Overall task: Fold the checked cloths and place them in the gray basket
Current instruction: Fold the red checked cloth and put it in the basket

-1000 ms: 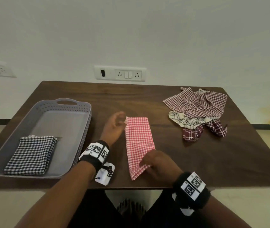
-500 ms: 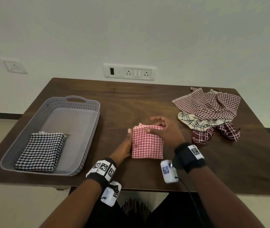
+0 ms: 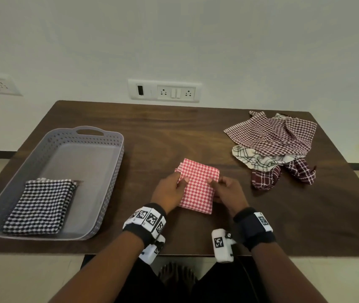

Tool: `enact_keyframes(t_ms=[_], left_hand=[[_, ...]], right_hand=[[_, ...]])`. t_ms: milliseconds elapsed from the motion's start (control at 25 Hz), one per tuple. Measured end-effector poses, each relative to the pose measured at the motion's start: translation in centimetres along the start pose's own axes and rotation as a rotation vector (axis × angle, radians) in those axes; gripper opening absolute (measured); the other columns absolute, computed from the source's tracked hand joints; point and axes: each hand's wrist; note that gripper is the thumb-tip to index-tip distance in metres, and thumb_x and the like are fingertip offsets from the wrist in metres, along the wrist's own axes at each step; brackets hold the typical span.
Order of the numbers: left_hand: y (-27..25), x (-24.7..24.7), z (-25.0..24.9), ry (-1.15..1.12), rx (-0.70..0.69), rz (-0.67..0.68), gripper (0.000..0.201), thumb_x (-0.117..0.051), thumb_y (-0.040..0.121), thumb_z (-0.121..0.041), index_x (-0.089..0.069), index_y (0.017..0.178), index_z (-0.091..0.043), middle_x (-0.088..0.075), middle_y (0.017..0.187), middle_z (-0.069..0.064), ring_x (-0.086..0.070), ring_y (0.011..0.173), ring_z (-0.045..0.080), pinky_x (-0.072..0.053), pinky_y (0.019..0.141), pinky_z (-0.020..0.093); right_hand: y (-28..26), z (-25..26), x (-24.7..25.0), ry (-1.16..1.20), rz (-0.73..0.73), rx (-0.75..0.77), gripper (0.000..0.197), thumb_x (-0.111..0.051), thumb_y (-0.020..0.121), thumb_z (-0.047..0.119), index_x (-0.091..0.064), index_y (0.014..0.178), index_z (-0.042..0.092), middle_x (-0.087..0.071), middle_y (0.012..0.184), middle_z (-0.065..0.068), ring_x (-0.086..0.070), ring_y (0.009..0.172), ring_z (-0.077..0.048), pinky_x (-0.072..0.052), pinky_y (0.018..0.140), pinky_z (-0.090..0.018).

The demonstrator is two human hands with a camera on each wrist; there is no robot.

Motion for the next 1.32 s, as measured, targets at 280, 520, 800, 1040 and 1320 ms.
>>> enact_keyframes(t_ms=[280, 520, 800, 1040, 1320], left_hand=[[2.0, 0.3, 0.4, 0.092, 0.224, -0.072, 0.025, -0.048, 0.100, -0.040, -0.059, 0.092, -0.020, -0.061, 0.084, -0.005, -0.054, 0.072, 0.007, -0.038, 0.068, 0.027], [2.1, 0.2, 0.8, 0.051, 0.213, -0.092, 0.020, -0.051, 0.099, -0.032, -0.060, 0.098, -0.014, -0.064, 0.088, -0.001, -0.060, 0.079, 0.013, -0.047, 0.071, 0.028], [1.7, 0.3, 0.7, 0.152, 0.251, -0.179, 0.025, -0.059, 0.093, -0.029, -0.057, 0.115, -0.017, -0.058, 0.112, 0.000, -0.060, 0.101, 0.018, -0.051, 0.088, 0.033], [0.8, 0.3, 0.2, 0.064, 0.312, -0.138, 0.031, -0.059, 0.091, -0.021, -0.062, 0.121, -0.014, -0.067, 0.118, 0.007, -0.064, 0.106, 0.023, -0.051, 0.092, 0.032], [-2.3, 1.7, 0.3, -0.116, 0.396, 0.031, 0.049, -0.053, 0.090, -0.056, -0.071, 0.097, -0.010, -0.072, 0.098, 0.008, -0.068, 0.097, 0.025, -0.053, 0.090, 0.038]], right_hand=[[2.7, -1.0, -0.4, -0.309, -0.019, 0.108, 0.015, -0.058, 0.095, 0.037, -0.064, 0.097, 0.024, -0.074, 0.098, 0.000, -0.071, 0.091, -0.020, -0.058, 0.084, -0.052], [3.1, -0.8, -1.0, -0.382, -0.098, 0.078, 0.019, -0.058, 0.097, 0.035, -0.061, 0.099, 0.017, -0.069, 0.102, -0.002, -0.067, 0.092, -0.019, -0.057, 0.086, -0.047], [2.7, -0.5, -0.5, -0.606, -0.179, 0.008, 0.059, -0.074, 0.072, 0.064, -0.066, 0.101, 0.014, -0.069, 0.094, 0.001, -0.065, 0.085, -0.016, -0.046, 0.066, -0.028], [2.8, -0.2, -1.5, -0.444, 0.008, -0.147, 0.082, -0.087, 0.040, 0.062, -0.068, 0.104, 0.015, -0.073, 0.105, -0.002, -0.068, 0.094, -0.020, -0.057, 0.082, -0.040], [-2.5, 2.6, -2.6, 0.146, 0.047, -0.122, 0.054, -0.078, 0.076, 0.000, -0.057, 0.125, -0.002, -0.072, 0.112, -0.019, -0.071, 0.100, -0.034, -0.059, 0.078, -0.042]])
Point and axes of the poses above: each hand's wrist, its own y-axis towards the middle knuckle, its own x-axis out of the back of the hand, z = x × y
